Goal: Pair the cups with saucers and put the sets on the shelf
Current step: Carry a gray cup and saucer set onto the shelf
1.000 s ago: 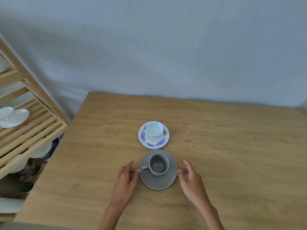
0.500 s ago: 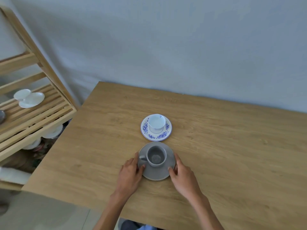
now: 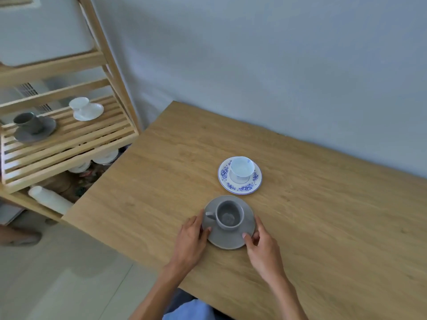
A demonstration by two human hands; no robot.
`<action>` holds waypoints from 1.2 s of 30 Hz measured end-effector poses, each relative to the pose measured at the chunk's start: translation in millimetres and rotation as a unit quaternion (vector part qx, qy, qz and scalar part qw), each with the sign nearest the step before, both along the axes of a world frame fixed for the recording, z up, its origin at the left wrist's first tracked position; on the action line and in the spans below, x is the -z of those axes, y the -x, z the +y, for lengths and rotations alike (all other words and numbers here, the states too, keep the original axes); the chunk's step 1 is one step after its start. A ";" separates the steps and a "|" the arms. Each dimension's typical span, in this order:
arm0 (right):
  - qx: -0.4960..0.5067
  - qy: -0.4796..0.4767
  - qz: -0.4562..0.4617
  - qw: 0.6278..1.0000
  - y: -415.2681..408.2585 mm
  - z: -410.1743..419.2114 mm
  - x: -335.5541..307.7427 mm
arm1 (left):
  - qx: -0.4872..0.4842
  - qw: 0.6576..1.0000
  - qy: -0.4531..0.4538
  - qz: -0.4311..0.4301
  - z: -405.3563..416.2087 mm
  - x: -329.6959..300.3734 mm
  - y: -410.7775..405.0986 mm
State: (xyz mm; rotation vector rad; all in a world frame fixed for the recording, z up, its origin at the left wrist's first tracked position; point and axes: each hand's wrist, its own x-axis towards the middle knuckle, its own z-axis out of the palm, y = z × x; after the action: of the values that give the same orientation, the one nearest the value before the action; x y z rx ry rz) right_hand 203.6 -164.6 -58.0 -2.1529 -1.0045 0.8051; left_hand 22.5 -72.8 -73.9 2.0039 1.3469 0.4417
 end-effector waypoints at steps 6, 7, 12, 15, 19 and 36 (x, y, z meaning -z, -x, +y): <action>-0.017 -0.029 0.049 0.998 14.6 14.0 1.3 | -0.038 0.999 0.017 -0.033 1.8 -6.0 22.1; -0.023 -0.033 0.051 0.998 18.5 17.8 0.1 | -0.045 0.998 0.020 -0.036 3.4 -7.1 27.2; -0.065 -0.037 0.049 0.996 42.9 47.7 -10.8 | -0.075 0.995 0.026 -0.057 19.4 -14.6 59.5; -0.090 -0.038 0.044 0.994 63.5 72.6 -12.8 | -0.095 0.993 0.020 -0.069 36.1 -13.9 83.2; -0.112 -0.039 0.043 0.992 103.6 107.4 -15.5 | -0.131 0.989 0.025 -0.065 63.2 -11.3 126.4; -0.262 -0.070 0.071 0.960 329.8 301.1 -11.9 | -0.237 0.971 -0.016 -0.014 201.4 -10.9 363.6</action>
State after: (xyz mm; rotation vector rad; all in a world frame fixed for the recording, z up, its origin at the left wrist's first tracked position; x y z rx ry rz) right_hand -126.1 136.4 -46.1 -1.6969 -1.5318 1.0743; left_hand -341.1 128.6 -63.1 1.6789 1.8125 0.7065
